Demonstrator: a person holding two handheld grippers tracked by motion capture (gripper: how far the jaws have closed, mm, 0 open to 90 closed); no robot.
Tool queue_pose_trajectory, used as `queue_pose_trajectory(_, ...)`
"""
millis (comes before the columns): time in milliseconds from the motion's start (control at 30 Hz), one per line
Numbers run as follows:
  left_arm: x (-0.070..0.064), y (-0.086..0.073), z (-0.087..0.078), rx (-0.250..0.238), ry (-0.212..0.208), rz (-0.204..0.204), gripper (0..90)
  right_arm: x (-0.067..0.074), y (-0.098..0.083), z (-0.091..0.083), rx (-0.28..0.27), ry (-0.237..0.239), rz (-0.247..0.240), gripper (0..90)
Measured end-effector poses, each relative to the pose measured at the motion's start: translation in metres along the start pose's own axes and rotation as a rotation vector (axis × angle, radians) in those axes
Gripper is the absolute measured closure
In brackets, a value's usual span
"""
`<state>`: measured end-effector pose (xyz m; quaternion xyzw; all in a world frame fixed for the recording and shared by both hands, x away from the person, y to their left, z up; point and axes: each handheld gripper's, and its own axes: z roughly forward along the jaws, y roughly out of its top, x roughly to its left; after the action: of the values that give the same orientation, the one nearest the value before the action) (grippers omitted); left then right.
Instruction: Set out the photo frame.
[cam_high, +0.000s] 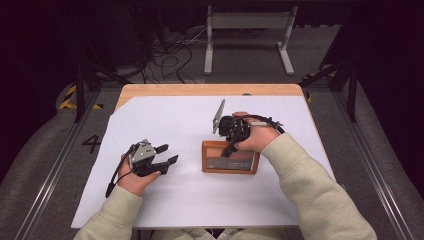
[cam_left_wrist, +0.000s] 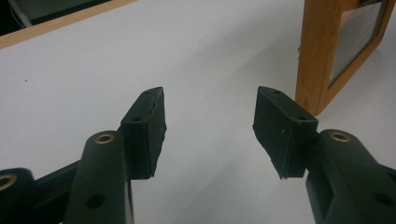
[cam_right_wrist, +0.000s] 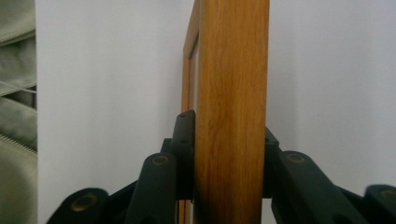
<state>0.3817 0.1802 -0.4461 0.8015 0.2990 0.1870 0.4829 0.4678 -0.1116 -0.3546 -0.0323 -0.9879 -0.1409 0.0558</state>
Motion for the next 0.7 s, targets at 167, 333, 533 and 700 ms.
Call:
queue_pose_trajectory(167,0.0,0.0,0.0,-0.004,0.003,-0.001,44.2,-0.004,-0.003,-0.007,-0.057,-0.078,0.072,45.9)
queue_pose_trajectory(333,0.0,0.0,0.0,-0.004,0.004,-0.001,44.1,-0.006,-0.013,-0.015,-0.14,-0.154,0.128,33.6)
queue_pose_trajectory(533,0.0,0.0,-0.003,-0.005,-0.001,-0.009,42.5,0.002,-0.041,-0.031,-0.272,-0.228,0.202,31.8)
queue_pose_trajectory(700,0.001,0.0,-0.005,0.002,-0.007,-0.024,39.0,0.014,-0.063,-0.04,-0.342,-0.247,0.232,30.6)
